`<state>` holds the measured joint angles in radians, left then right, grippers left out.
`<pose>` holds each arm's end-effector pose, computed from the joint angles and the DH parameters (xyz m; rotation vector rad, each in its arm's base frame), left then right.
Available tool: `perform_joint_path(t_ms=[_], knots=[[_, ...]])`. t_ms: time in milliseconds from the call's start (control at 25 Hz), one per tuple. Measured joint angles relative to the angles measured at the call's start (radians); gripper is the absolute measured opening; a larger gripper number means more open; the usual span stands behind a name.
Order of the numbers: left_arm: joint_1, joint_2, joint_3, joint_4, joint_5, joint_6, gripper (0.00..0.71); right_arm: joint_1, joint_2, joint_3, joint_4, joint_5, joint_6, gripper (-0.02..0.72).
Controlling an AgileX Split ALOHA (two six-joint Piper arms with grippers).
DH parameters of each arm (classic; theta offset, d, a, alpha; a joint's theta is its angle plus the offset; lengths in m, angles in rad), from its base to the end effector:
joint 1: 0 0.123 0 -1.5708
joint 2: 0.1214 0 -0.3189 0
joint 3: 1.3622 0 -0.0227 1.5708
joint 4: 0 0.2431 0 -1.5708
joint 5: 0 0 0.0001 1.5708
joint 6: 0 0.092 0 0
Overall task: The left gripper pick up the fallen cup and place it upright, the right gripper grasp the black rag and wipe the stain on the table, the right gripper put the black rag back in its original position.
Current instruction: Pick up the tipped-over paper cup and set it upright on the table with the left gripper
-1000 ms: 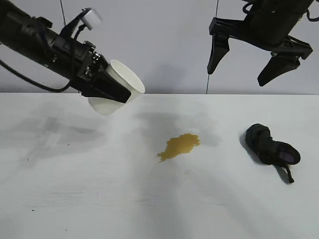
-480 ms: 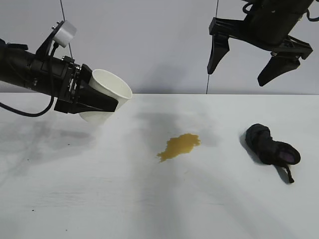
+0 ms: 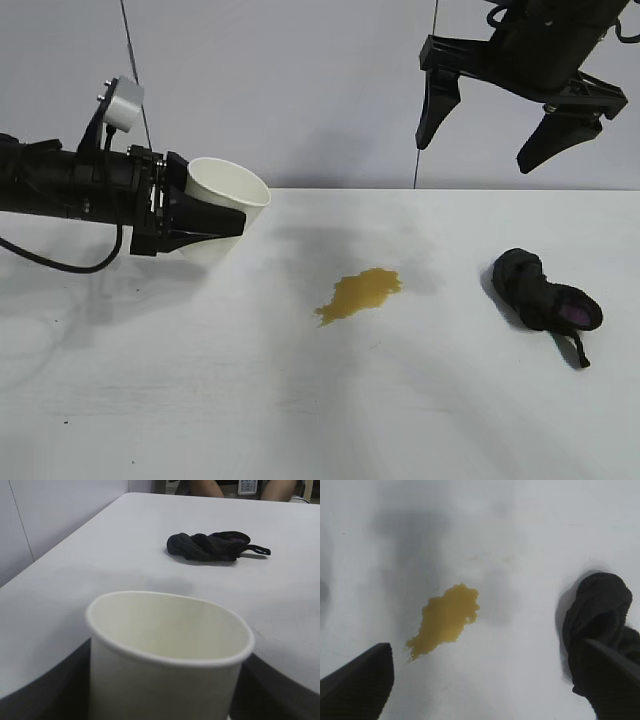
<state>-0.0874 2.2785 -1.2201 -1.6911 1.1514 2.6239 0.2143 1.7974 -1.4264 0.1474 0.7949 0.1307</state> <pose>0.4116 -0.1198 0.1254 1.2633 1.4656 -0.8331 0.3810 0.0928 0.2961 -0.0089 2.6653 0.2871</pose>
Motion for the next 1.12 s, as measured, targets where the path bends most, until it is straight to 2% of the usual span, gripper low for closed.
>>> perform_joint_path(t_ms=[320, 560, 640, 840, 1120], knots=[[0.016, 0.024, 0.125, -0.005, -0.005, 0.145, 0.465, 0.000, 0.000, 0.000, 0.000, -0.001, 0.000, 0.694], [0.019, 0.028, 0.137, -0.009, -0.005, 0.156, 0.468, 0.000, 0.000, 0.000, 0.000, -0.006, 0.000, 0.694], [0.019, 0.029, 0.137, -0.011, -0.005, 0.124, 0.501, 0.000, 0.000, 0.000, 0.000, -0.006, 0.000, 0.694], [0.019, 0.034, 0.137, -0.012, -0.005, -0.011, 0.656, 0.000, 0.000, 0.000, 0.000, -0.007, 0.000, 0.694], [0.019, 0.021, 0.137, -0.013, -0.006, -0.132, 0.692, 0.000, 0.000, 0.000, 0.000, -0.007, 0.000, 0.694]])
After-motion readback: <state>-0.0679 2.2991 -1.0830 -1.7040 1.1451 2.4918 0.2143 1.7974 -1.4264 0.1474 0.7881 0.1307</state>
